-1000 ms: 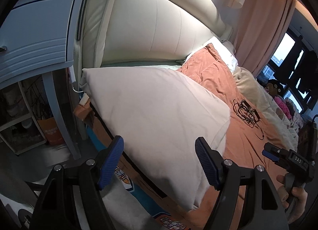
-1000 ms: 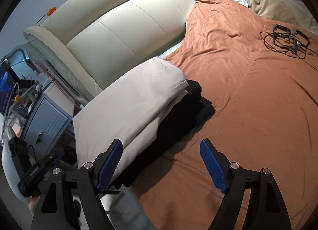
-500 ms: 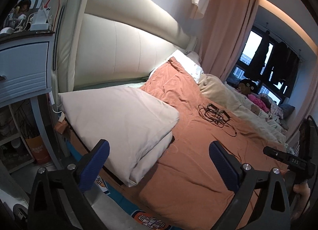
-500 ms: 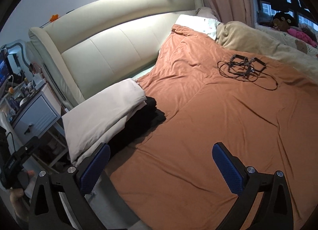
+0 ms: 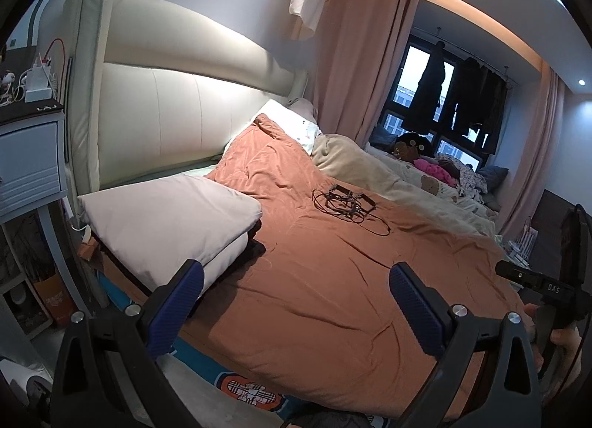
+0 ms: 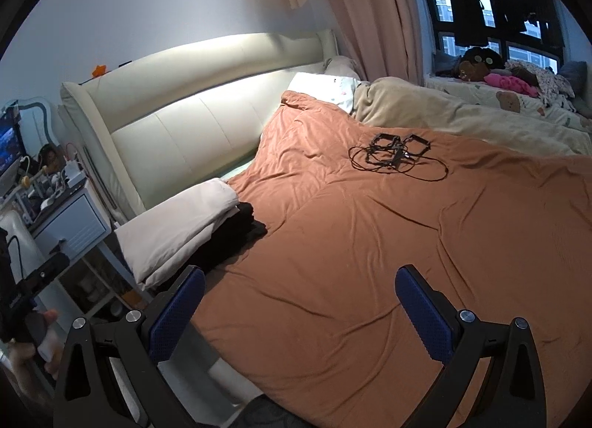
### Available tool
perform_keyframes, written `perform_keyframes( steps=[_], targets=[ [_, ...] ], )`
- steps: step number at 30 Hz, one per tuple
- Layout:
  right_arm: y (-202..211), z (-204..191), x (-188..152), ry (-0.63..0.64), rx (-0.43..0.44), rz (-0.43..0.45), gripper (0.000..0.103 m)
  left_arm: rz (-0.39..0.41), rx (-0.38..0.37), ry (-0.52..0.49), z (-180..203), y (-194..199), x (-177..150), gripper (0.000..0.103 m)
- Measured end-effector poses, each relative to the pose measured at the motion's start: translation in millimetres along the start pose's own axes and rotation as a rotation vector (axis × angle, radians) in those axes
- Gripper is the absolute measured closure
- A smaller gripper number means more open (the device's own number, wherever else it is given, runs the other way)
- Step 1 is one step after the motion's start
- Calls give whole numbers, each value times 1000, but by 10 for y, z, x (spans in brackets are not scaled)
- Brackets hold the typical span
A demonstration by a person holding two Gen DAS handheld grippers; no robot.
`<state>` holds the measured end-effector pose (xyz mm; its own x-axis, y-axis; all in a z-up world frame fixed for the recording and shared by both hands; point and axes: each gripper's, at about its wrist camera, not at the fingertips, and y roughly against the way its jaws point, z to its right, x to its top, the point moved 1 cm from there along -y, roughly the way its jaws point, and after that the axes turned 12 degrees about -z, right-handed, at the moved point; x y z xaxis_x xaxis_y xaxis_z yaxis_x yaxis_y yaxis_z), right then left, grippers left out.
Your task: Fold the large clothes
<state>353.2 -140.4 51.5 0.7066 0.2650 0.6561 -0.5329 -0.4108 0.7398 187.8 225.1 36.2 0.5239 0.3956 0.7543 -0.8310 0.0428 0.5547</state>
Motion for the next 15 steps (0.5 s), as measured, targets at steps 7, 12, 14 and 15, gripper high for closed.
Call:
perform_keyframes(
  steps=[7,12,14,15],
  targets=[
    [604,212,-378,-13,-66,62,0,-17,-25,-85,353,218,-235,1],
    [958,338,-753,-38,-106,101,0,-24,-41,-150,620,380,-466,1],
    [1049,372,-886,-45,-126,105,0,-26,-44,-179,735,454,-551,1],
    [1106,396,-974,-49,-139,106,0,-23,-45,-189,780,492,-594,1]
  ],
)
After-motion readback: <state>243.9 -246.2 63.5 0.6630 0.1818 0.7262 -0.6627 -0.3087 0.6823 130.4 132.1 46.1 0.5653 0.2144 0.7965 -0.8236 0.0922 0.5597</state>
